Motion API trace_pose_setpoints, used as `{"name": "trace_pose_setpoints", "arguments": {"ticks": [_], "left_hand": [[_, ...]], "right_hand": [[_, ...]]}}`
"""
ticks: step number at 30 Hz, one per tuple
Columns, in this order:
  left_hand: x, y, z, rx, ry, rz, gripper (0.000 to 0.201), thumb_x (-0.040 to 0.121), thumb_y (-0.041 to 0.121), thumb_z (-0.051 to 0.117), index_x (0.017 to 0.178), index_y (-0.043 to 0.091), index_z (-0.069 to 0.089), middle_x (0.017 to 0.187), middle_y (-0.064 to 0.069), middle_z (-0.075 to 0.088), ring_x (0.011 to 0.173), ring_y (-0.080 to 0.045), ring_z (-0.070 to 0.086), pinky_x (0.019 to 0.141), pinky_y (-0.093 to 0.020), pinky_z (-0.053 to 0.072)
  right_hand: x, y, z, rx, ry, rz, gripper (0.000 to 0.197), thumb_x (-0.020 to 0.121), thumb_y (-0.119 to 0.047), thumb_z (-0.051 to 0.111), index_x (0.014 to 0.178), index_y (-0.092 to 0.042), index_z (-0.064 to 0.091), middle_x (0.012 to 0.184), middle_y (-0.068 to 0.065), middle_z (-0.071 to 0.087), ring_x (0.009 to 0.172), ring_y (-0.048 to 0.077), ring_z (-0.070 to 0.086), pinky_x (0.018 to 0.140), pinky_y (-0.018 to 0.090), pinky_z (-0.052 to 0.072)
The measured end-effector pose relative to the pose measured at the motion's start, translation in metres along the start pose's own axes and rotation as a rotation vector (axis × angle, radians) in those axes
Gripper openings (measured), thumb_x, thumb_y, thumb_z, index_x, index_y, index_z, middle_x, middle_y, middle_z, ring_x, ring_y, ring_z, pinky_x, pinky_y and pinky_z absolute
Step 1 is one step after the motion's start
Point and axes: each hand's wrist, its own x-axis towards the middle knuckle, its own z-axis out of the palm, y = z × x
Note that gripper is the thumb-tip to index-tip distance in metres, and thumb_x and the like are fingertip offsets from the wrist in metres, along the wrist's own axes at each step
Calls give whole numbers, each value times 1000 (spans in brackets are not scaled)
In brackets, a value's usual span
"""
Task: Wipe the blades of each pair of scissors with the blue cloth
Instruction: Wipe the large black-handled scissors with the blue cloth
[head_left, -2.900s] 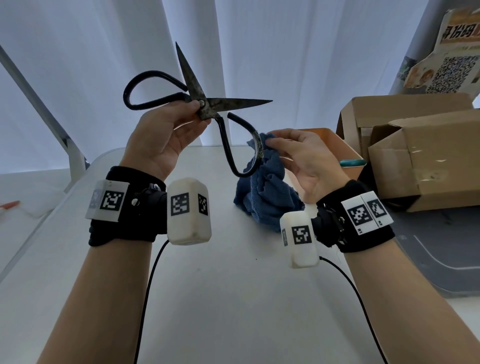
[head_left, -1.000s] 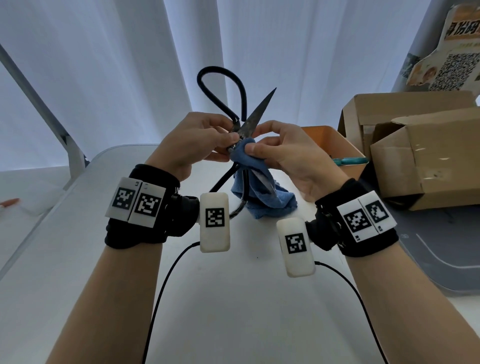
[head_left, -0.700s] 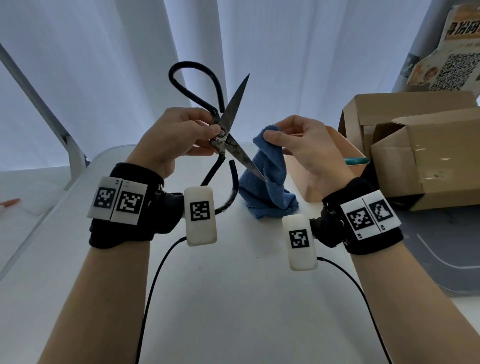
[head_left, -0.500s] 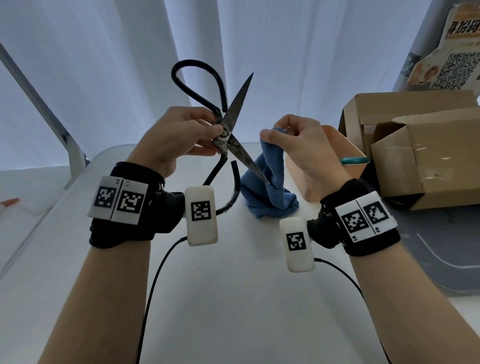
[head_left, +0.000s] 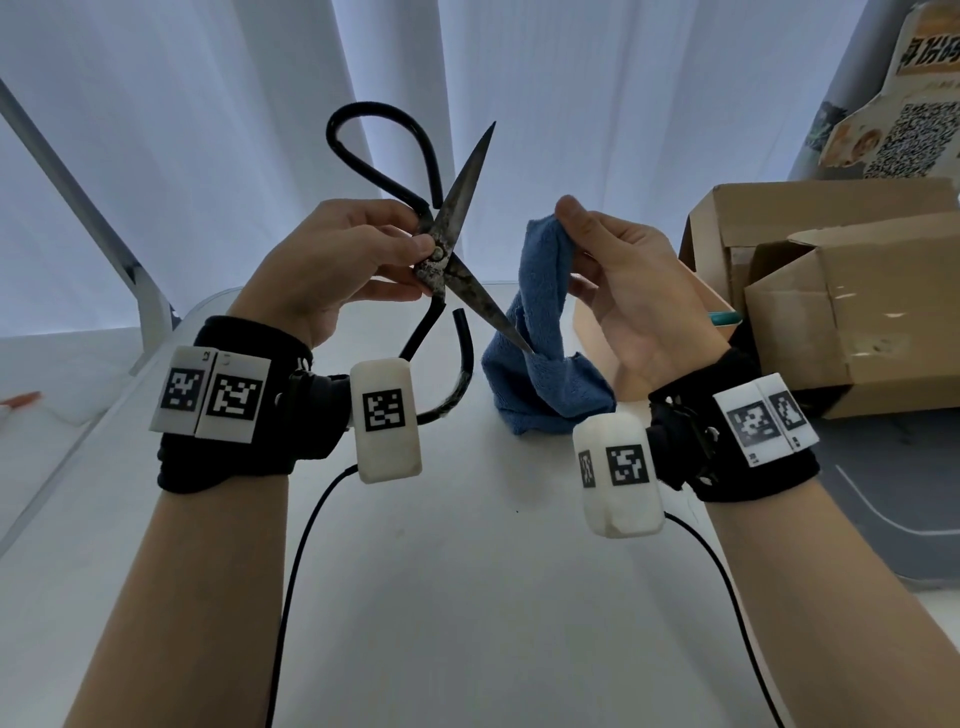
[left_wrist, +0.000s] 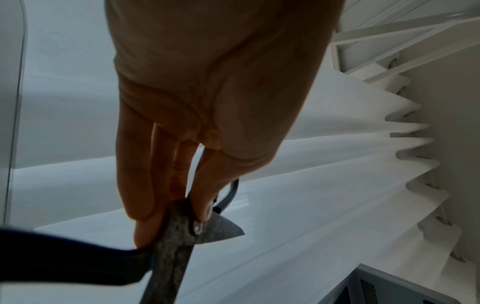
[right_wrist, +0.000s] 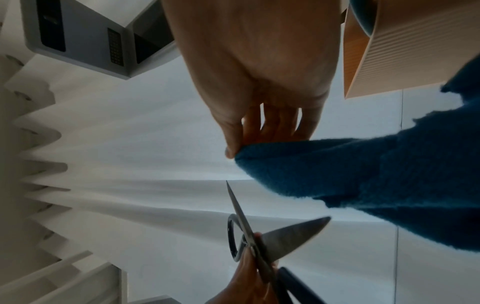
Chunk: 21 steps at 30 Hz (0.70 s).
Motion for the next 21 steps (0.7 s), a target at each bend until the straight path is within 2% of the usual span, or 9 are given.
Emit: {"name": "trace_pose_setpoints", "arguments": {"ticks": [6,9,13,16,18,21], "left_hand": [[-2,1,1,8,-20,8,12,94,10,63,103,5,69,89,-7,75,82,-18,73,76,-27,59],[-2,3,5,20,-6,-3,15,93,10,64,104,2,70,91,-10,75,80,-19,72,68,-21,58],[0,2,15,60,19,-27,15,91,8,64,101,-1,71,87,-12,76,72,-17,74,64,-20,58],[2,0,21,79,57,-33,17,90,6,64,102,-5,70,83,-13,75,68,-18,74,63,-21,59],[3,-1,23,88,68,-33,18,88,5,64,101,-4,72,84,-14,76,70,-20,75,65,-21,60],[2,-1,24,85,71,-46,18,82,4,66,97,4,75,83,-14,76,73,-22,76,66,-22,60]], "right_hand": [[3,2,-1,-47,188,20,20,94,-24,68,81,-8,68,70,0,67,59,10,63,59,22,53],[6,2,-1,-39,266,-20,21,97,-26,64,81,-12,66,70,-1,67,65,11,65,62,23,53],[2,2,12,-68,118,-116,20,100,-23,59,90,-9,68,92,7,72,90,18,70,82,27,56],[-5,6,24,-166,-58,-152,16,97,-20,64,94,-4,69,96,13,72,91,20,69,92,36,57],[-8,10,28,-346,-159,-173,9,89,-19,73,95,-13,73,97,6,75,95,18,70,97,41,55],[-10,12,30,-520,-184,-246,16,83,-14,77,98,-20,77,100,-2,75,99,11,70,96,40,55]]}}
